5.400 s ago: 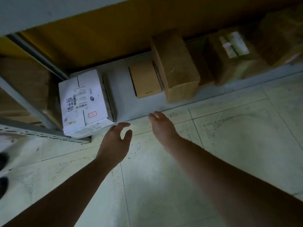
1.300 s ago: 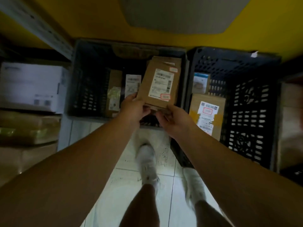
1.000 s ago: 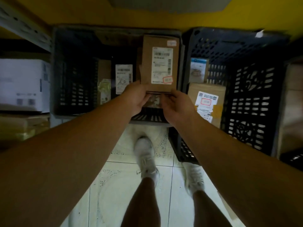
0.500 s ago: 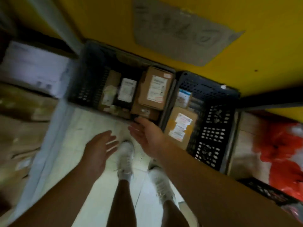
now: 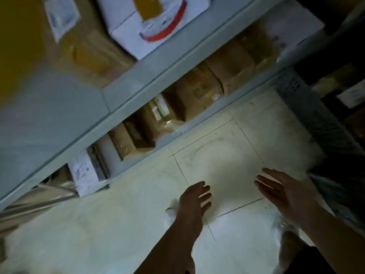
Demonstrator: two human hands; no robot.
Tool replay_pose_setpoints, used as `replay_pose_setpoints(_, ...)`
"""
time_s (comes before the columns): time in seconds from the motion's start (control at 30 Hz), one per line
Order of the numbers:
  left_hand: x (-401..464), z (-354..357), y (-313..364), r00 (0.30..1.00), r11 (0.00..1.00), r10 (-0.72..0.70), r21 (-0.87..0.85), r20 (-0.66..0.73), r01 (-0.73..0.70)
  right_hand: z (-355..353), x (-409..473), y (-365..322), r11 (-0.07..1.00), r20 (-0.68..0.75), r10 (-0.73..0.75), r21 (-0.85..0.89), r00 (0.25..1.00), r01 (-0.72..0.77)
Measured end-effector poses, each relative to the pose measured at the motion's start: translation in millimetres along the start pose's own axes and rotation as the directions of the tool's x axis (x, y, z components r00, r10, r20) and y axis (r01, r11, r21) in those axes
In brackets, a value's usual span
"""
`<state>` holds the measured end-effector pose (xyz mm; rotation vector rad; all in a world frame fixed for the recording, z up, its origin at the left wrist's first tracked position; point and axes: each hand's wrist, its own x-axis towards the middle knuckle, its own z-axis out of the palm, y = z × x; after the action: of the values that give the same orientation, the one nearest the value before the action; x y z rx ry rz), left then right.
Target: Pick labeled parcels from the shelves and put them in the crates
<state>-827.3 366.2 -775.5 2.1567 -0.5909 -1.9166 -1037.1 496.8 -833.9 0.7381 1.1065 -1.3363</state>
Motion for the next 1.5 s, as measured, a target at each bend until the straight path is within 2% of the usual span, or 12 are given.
replay_pose_setpoints(0.17,73.6,-123.2,21.3,0.999,0.985,0.052,-0.165,-0.004,-0.052,118.6,43.6,104.3,0.949,0.003,-0.019,-0.315,1.0,0.019)
replay_pose_setpoints(0.3,133.2,-226.2,46.9,0.997,0.987,0.073,-0.142,0.015,-0.07,217.9,93.9,203.3,0.898,0.084,-0.059,-0.431,0.995,0.09)
replay_pose_setpoints(0.47,216.0,-336.0,77.6,0.977,0.981,0.18,-0.048,-0.115,-0.186,309.3,163.5,305.7,0.776,0.162,-0.144,-0.593,0.976,0.213)
replay_pose_setpoints(0.53,257.5,-361.2,91.5,0.962,0.973,0.22,-0.037,-0.163,-0.229,339.9,198.7,331.8,0.608,0.266,-0.26,-0.701,0.928,0.371)
replay_pose_setpoints(0.63,332.6,-382.4,121.8,0.922,0.939,0.329,-0.031,-0.205,-0.342,391.5,257.7,350.6,0.272,0.464,-0.415,-0.758,0.783,0.593)
replay_pose_setpoints(0.8,453.9,-385.9,164.1,0.875,0.873,0.483,-0.065,-0.027,-0.484,460.1,339.8,352.1,-0.076,0.603,-0.38,-0.776,0.702,0.626)
replay_pose_setpoints(0.9,508.5,-369.8,166.4,0.897,0.902,0.431,-0.03,0.097,-0.431,468.3,368.7,347.7,-0.239,0.625,-0.349,-0.78,0.698,0.579)
replay_pose_setpoints(0.97,533.0,-365.5,166.7,0.882,0.904,0.418,-0.001,0.218,-0.428,467.5,376.1,344.9,-0.226,0.651,-0.34,-0.757,0.679,0.613)
replay_pose_setpoints(1.07,541.7,-381.2,167.7,0.865,0.889,0.431,0.04,0.258,-0.456,467.8,377.0,346.2,-0.148,0.706,-0.296,-0.7,0.644,0.699)
replay_pose_setpoints(1.17,507.2,-406.9,167.6,0.841,0.868,0.485,-0.013,0.242,-0.497,456.4,364.0,353.8,0.087,0.682,-0.226,-0.697,0.696,0.712)
replay_pose_setpoints(1.33,479.4,-431.0,159.2,0.762,0.781,0.622,-0.211,0.18,-0.588,428.9,351.4,362.7,0.503,0.58,-0.164,-0.647,0.798,0.573)
replay_pose_setpoints(1.5,479.2,-436.4,156.8,0.688,0.722,0.691,-0.163,0.223,-0.672,424.8,357.3,364.5,0.567,0.613,-0.163,-0.583,0.773,0.582)
